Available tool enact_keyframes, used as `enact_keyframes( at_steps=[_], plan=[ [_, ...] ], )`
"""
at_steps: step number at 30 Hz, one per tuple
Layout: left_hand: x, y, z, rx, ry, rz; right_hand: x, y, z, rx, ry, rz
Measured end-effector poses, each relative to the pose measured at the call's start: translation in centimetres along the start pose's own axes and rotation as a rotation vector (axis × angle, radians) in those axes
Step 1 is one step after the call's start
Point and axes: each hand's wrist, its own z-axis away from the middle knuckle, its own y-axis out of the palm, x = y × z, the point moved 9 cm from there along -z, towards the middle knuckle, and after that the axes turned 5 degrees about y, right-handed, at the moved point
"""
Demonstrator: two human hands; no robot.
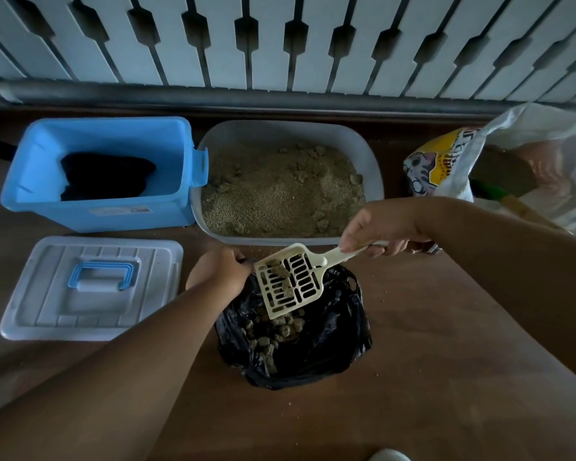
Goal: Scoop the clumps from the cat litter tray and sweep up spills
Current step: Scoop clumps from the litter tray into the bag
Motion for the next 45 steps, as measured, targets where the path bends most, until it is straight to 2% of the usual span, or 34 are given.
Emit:
enact_keyframes(
  at_steps=[8, 12, 14, 20, 26, 30, 36, 41, 45],
  plan=[
    [-0.4, -1.0, 0.3, -0.035, 0.029, 0.019, 2.3, -0.3, 1.7, -0.053, -0.015, 0.163],
    [-0.5, -1.4, 0.3, -0.044, 0.036, 0.075, 3.4, -0.3, 1.7, -0.191, 0.052, 0.473],
    [-0.9, -1.6, 0.6, -0.036, 0.044, 0.096, 3.4, -0.2, 1.8, -0.247, 0.089, 0.523],
    [-2.4, -1.9, 1.0, 0.011, 0.085, 0.088, 4.8, -3.0, 4.3, -0.362, -0.008, 0.416],
    [-3.5, -1.8, 0.8, 0.034, 0.125, 0.037, 3.4, -7.0, 6.0, -0.672, -0.027, 0.070],
    [-3.8, -1.2, 0.6, 0.109, 0.137, 0.066, 3.4, -7.0, 5.2, -0.936, 0.078, 0.431],
    [-3.6, -0.3, 0.1, 0.134, 0.141, 0.051, 4.6, -4.4, 2.7, -1.049, 0.103, 0.679],
    [-3.2, -0.3, -0.3, 0.123, 0.118, 0.047, 5.1, -4.8, 1.7, -1.094, 0.155, 0.791],
    [-2.8, -0.7, -0.7, 0.098, 0.118, 0.058, 4.8, -6.7, 2.9, -1.147, 0.200, 0.738]
  ],
)
